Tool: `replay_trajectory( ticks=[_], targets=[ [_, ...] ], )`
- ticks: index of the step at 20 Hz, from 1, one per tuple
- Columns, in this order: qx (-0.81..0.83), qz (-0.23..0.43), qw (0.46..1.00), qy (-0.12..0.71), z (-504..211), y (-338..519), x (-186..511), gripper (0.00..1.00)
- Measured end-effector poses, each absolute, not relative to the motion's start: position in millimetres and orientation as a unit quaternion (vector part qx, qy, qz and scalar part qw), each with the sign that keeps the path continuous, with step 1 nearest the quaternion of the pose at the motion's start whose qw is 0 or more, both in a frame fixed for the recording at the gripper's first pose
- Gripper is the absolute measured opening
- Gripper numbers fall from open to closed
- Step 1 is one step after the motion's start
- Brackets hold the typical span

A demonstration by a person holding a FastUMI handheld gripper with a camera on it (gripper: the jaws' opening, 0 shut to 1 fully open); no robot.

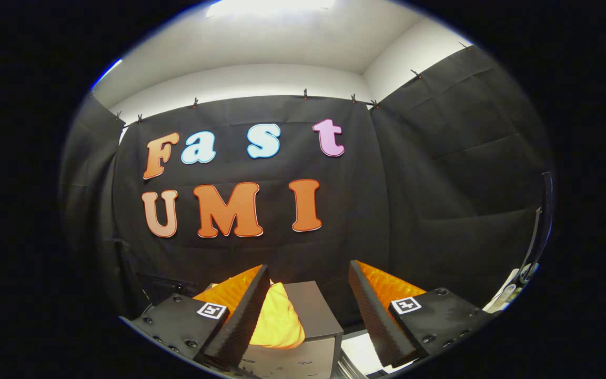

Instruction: Put the clothes into the washing machine and then close the washing machine lid.

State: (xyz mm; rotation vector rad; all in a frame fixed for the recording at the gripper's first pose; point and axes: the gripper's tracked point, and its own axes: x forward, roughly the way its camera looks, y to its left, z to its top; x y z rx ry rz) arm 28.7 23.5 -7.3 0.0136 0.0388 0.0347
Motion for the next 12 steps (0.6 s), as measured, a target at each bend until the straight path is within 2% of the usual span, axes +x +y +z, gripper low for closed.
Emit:
replay_trajectory(
  ticks=[7, 12],
  targets=[
    [-0.01, 0.067, 0.997, 0.043, 1, 103, 98, 0.98],
    [-0.024, 0.125, 0.987, 0.101, -43, 187, 151, 0.98]
  ],
)
